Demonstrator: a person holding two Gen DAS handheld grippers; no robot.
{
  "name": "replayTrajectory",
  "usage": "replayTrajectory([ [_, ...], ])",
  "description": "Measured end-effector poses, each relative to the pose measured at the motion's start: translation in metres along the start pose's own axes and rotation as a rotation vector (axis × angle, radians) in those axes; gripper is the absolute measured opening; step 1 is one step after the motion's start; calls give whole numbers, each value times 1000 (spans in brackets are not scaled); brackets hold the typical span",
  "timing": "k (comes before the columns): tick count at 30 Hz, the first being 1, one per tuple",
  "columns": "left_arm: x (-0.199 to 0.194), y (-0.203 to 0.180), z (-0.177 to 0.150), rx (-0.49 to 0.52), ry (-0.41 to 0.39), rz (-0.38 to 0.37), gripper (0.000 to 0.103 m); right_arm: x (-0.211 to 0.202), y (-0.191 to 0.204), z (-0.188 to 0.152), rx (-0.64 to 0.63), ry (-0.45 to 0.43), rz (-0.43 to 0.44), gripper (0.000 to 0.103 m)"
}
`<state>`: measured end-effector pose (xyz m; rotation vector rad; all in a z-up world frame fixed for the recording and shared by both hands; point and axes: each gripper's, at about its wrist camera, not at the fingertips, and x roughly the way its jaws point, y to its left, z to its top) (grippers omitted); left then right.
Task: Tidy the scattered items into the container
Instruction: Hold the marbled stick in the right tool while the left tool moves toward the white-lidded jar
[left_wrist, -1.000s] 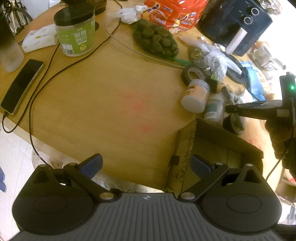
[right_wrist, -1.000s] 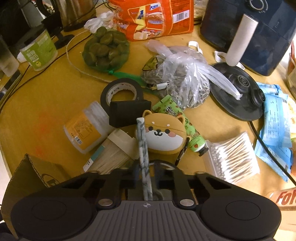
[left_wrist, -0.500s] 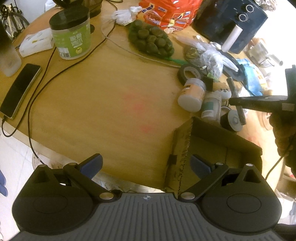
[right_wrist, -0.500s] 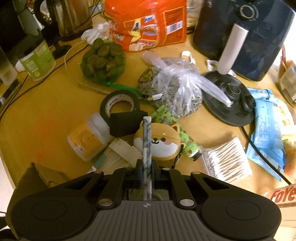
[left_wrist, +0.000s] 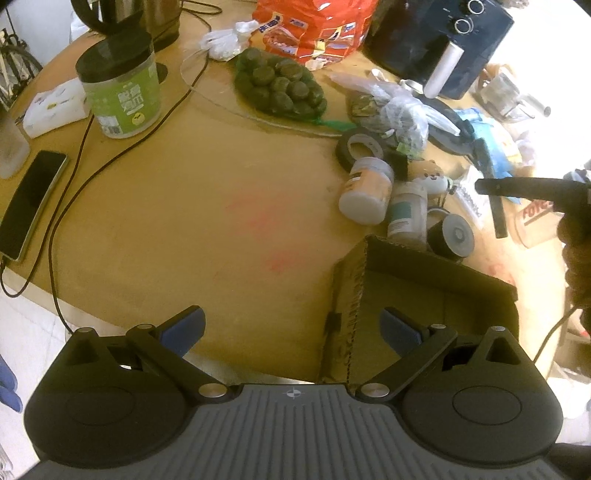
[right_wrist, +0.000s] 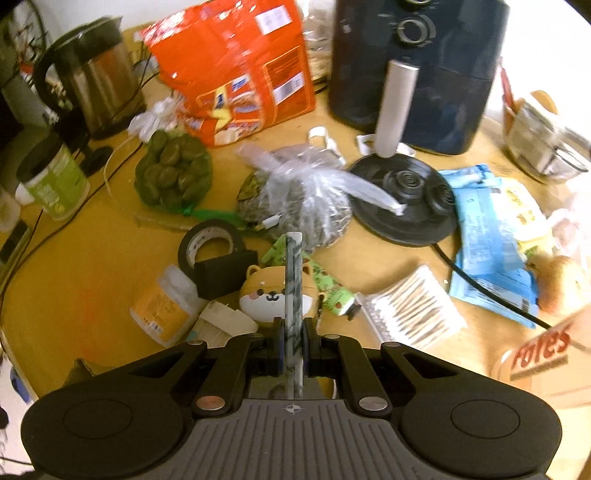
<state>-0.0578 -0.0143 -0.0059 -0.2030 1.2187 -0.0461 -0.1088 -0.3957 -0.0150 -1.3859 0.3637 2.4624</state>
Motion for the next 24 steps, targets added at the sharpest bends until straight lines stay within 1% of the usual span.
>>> replayTrajectory([
  [10, 2, -9, 13, 47, -10, -22, 103, -30, -14, 1, 110, -50, 15, 11],
  [19, 8, -19, 27, 94, -6, -48, 103, -41, -21, -9, 237, -36, 29, 11],
  [24, 11, -26, 33, 127, -1, -59, 103, -49, -22, -19, 282, -29, 34, 11],
])
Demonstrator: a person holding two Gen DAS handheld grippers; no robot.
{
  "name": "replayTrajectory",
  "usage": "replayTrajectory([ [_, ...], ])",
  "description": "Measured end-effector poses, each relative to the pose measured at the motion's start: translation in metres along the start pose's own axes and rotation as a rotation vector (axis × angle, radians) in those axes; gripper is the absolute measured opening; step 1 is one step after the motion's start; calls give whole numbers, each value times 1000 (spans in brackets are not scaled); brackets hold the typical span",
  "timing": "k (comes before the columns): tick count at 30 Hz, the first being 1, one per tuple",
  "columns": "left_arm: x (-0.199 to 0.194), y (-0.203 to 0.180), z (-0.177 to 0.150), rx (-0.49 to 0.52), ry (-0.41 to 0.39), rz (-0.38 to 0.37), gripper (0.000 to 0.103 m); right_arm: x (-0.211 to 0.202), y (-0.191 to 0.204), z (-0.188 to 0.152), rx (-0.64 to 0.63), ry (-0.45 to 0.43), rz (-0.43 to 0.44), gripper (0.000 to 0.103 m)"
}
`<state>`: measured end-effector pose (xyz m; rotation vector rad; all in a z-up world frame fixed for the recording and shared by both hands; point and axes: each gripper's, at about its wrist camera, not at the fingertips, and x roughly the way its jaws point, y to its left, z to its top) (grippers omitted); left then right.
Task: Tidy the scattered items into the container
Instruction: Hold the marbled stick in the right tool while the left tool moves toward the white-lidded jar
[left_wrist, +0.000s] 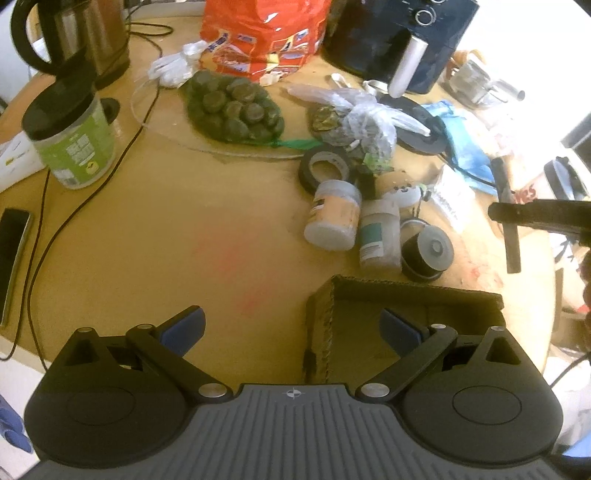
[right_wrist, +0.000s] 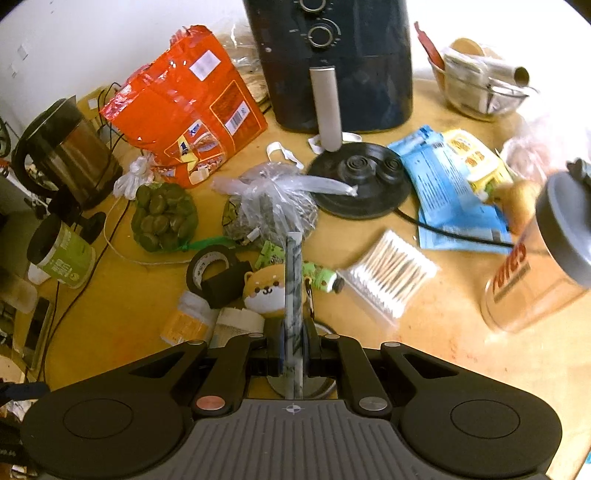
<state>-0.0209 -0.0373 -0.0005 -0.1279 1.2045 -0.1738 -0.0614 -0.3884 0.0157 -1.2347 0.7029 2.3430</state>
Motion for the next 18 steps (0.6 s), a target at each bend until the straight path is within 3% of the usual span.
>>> replayTrajectory([
  [18, 15, -11, 26, 75, 15, -18, 103, -25, -20, -38, 164, 16, -27, 11],
])
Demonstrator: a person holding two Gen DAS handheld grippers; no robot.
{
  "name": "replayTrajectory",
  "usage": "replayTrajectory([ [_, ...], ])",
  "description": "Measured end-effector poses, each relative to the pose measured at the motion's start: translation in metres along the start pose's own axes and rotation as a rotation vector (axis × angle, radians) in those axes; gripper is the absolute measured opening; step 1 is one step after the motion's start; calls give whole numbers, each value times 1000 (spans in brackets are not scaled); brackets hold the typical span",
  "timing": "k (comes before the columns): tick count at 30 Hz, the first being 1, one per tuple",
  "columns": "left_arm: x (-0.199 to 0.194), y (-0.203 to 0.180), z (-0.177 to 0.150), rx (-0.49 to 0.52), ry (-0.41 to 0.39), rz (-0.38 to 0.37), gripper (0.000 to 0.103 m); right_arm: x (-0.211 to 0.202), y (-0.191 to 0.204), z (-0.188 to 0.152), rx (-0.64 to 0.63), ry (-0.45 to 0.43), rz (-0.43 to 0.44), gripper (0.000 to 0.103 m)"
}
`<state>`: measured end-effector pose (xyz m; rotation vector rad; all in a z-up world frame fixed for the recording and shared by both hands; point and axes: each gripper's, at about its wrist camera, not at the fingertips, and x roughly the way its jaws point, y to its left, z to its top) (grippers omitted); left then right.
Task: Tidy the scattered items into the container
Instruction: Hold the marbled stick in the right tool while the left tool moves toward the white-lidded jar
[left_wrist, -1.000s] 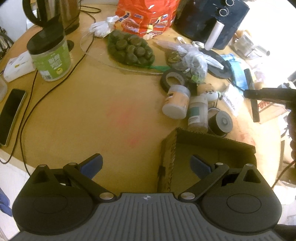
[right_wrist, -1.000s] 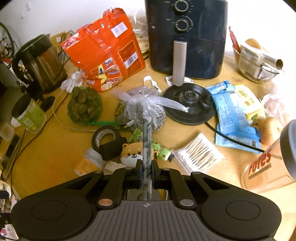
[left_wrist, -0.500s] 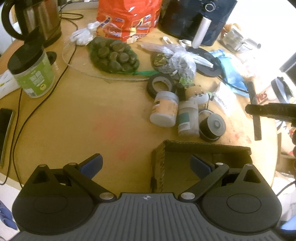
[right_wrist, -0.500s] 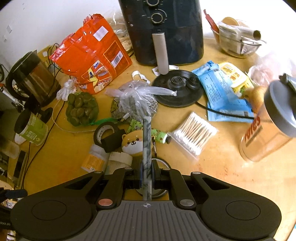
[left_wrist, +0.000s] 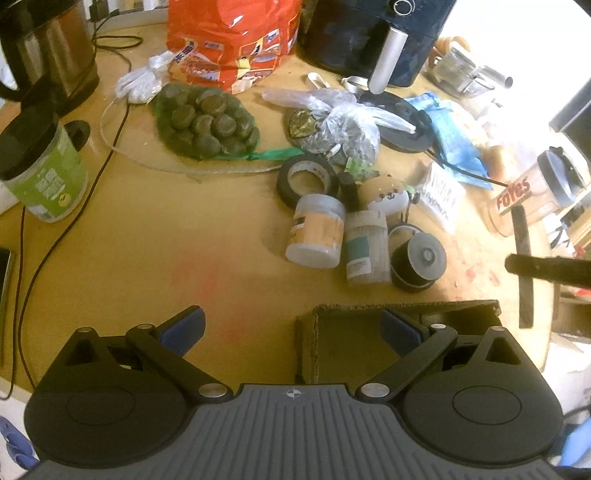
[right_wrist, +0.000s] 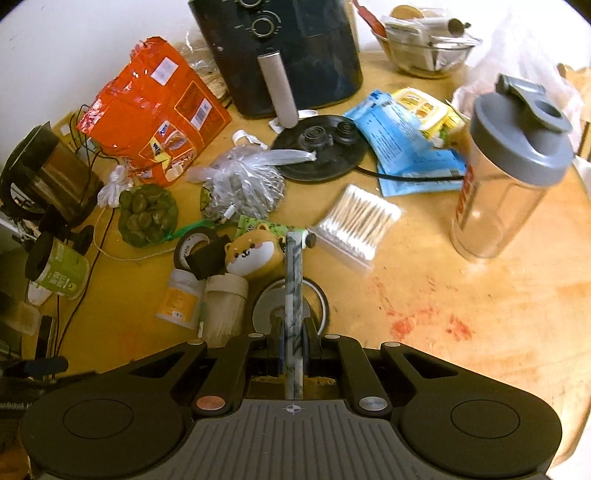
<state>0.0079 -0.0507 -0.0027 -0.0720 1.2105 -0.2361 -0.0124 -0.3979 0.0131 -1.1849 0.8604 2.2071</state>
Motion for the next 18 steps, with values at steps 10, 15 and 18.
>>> replayTrajectory([
  [10, 17, -11, 20, 109, 18, 15, 103, -5, -8, -12, 45, 13, -5, 11],
  [15, 27, -16, 30, 148, 20, 24, 103, -9, -10, -21, 62, 17, -5, 11],
  [18, 33, -18, 38, 167, 21, 27, 103, -11, -12, -26, 77, 18, -9, 11],
])
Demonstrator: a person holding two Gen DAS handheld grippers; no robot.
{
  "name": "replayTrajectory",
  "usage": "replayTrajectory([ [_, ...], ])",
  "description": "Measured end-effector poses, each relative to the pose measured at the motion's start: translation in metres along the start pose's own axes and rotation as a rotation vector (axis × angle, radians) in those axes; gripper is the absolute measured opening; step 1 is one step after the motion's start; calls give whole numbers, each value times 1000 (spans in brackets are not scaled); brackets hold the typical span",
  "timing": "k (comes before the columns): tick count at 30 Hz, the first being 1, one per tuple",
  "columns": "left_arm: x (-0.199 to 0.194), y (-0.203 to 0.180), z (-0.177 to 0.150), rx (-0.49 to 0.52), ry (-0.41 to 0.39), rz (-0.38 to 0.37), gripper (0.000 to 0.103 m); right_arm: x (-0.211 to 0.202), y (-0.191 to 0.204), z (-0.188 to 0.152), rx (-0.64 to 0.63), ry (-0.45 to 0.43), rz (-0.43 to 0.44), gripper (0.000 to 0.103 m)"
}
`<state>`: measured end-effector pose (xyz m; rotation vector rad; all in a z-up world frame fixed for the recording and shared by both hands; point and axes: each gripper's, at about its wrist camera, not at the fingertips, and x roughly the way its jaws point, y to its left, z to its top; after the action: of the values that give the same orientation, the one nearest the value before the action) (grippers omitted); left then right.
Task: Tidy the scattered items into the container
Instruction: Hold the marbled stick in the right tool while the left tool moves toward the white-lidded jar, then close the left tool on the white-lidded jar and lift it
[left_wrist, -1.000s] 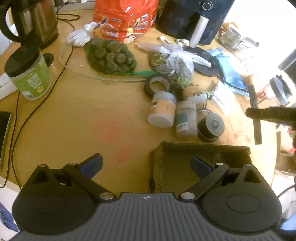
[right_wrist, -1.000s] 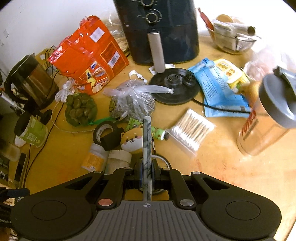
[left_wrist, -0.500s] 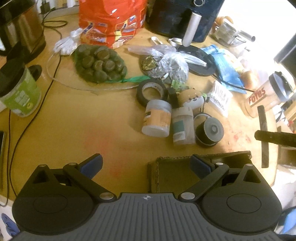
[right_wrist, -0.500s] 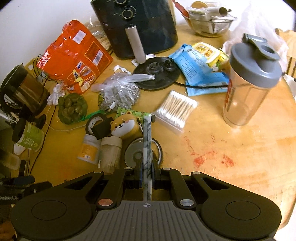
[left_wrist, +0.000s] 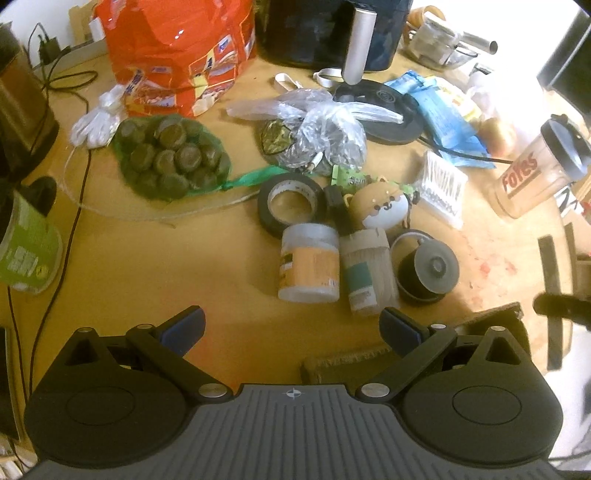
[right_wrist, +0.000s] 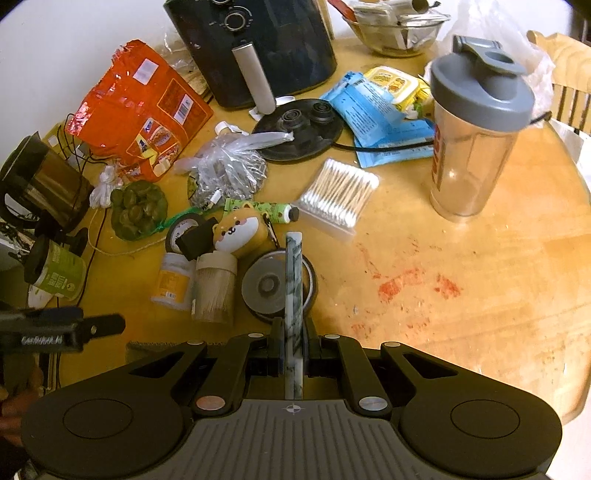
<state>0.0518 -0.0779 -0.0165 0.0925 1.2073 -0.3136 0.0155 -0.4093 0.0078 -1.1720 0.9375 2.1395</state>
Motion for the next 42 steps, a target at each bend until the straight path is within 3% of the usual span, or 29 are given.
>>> replayTrajectory([
  [11, 26, 4, 26, 31, 8, -2, 102, -14, -2, -13, 24, -7, -21, 11],
  [22, 63, 4, 47, 65, 66, -41, 101, -24, -14, -27, 71, -14, -61, 11],
  [24, 71, 5, 51, 58, 91, -66, 92, -25, -15, -30, 79, -13, -66, 11],
  [27, 84, 8, 56, 39, 137, -103, 90, -26, -17, -34, 93, -11, -73, 11],
  [37, 107, 10, 64, 31, 193, -87, 81, -30, -24, -42, 130, -17, -92, 11],
  [42, 116, 7, 65, 39, 221, -97, 60, -31, -29, -44, 151, -19, -105, 11],
])
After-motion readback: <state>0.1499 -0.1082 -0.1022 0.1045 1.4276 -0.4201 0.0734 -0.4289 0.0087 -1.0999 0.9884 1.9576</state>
